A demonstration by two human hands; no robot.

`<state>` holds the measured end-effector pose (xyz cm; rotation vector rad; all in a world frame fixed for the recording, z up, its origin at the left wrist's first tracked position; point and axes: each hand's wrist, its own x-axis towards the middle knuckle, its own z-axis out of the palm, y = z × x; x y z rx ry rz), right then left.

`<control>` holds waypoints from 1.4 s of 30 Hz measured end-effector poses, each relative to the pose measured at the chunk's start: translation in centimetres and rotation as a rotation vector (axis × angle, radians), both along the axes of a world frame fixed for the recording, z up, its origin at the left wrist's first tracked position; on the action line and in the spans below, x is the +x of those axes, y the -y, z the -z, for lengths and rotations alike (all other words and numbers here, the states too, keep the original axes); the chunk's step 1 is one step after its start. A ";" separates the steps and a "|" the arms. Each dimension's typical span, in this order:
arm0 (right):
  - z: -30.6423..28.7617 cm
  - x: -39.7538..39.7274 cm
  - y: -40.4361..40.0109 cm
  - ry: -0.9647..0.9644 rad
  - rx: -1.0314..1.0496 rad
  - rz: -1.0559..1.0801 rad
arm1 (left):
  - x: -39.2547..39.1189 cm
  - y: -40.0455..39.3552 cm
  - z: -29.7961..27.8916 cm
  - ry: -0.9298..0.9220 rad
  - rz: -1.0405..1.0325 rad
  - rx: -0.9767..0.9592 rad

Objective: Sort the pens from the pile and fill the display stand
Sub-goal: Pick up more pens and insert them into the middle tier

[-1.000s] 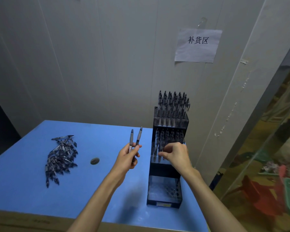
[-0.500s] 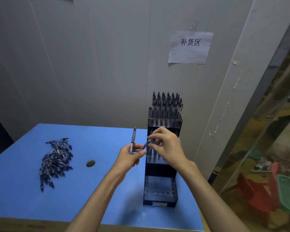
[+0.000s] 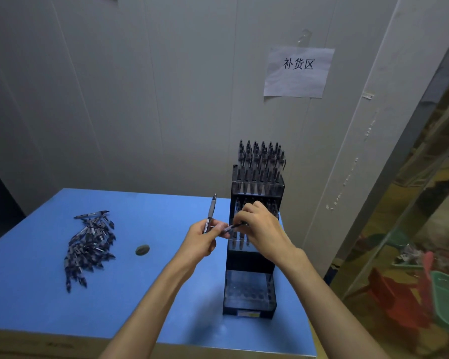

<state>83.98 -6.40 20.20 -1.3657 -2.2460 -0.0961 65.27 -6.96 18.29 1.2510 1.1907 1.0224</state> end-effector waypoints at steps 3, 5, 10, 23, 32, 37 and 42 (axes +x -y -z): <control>0.2 0.6 0.2 -0.027 0.024 0.006 | -0.2 -0.2 -0.4 0.040 -0.027 0.015; 0.3 1.1 0.2 -0.103 0.030 0.009 | -0.3 -0.5 -0.6 0.065 -0.049 0.014; 0.5 2.1 -0.2 -0.426 -0.049 0.130 | -1.1 -1.0 0.1 0.043 -0.071 0.017; 2.7 2.4 -0.8 -0.504 -0.172 0.303 | -1.8 -0.7 1.1 -0.014 -0.062 0.030; 4.5 2.3 -1.3 -0.427 -0.295 0.338 | -1.3 -0.8 1.5 -0.010 -0.086 -0.039; 5.1 2.1 -1.3 -0.407 -0.274 0.361 | -1.2 -0.5 1.3 -0.012 -0.068 0.003; 4.3 2.5 -0.7 -0.415 -0.298 0.366 | -0.9 -0.4 1.2 -0.029 -0.067 0.059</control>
